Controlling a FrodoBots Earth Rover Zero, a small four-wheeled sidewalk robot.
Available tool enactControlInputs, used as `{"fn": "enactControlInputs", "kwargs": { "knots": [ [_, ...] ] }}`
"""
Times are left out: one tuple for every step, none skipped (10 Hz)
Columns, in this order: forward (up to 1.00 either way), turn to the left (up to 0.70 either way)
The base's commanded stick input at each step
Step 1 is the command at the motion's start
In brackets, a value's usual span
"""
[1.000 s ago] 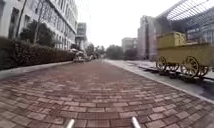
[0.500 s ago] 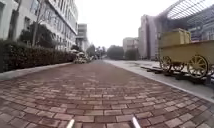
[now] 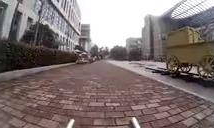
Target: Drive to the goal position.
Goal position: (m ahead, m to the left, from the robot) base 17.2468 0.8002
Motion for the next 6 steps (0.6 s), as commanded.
{"fn": "enactControlInputs", "kwargs": {
  "knots": [
    [0.7, 0.0],
    [0.7, 0.02],
    [0.7, 0.02],
    [0.7, 0.01],
    [0.7, 0.0],
    [0.7, -0.01]
  ]
}}
